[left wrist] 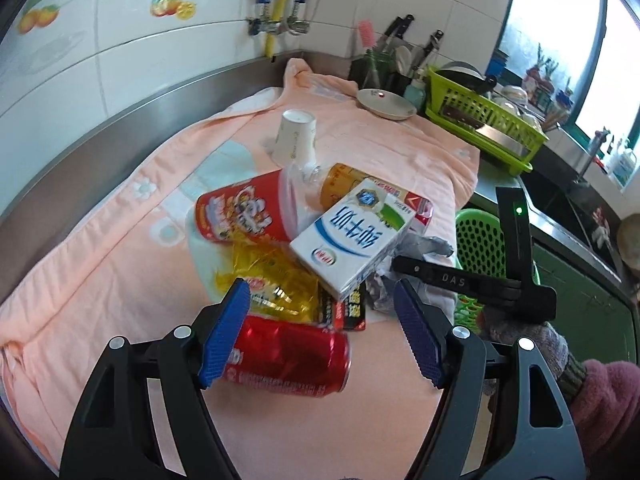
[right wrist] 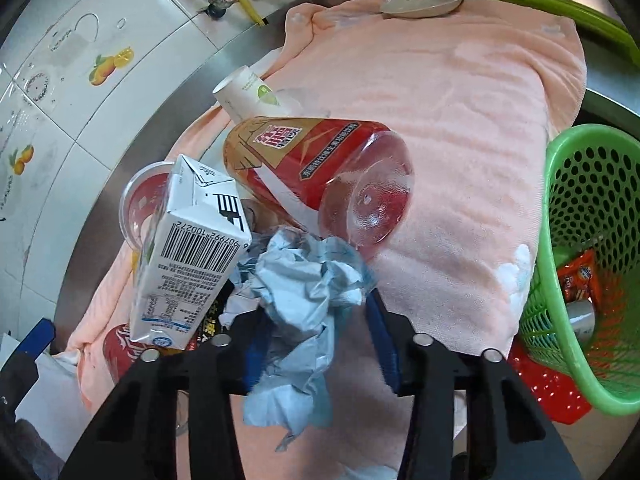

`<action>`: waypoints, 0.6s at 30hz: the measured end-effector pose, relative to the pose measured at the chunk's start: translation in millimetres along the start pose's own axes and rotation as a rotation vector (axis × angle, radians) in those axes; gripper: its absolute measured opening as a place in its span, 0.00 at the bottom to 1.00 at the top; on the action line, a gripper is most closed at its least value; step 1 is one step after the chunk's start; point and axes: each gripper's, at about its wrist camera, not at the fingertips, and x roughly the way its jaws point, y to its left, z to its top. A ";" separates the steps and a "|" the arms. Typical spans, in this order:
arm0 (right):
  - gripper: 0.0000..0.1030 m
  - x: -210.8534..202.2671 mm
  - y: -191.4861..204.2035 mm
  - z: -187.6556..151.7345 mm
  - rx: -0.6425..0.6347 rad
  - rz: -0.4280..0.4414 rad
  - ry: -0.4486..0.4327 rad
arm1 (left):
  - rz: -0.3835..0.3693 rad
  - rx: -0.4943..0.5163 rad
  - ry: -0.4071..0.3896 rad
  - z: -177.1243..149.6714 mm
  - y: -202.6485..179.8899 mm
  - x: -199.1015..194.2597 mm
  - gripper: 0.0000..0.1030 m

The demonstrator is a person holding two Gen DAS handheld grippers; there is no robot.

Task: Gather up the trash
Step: 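Grasp the crumpled foil with the right tool while the left tool grasps the milk carton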

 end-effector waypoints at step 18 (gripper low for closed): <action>0.23 -29.2 -13.7 -19.1 -0.027 -0.013 -0.016 | -0.079 0.340 0.134 45.0 -43.7 95.3 0.79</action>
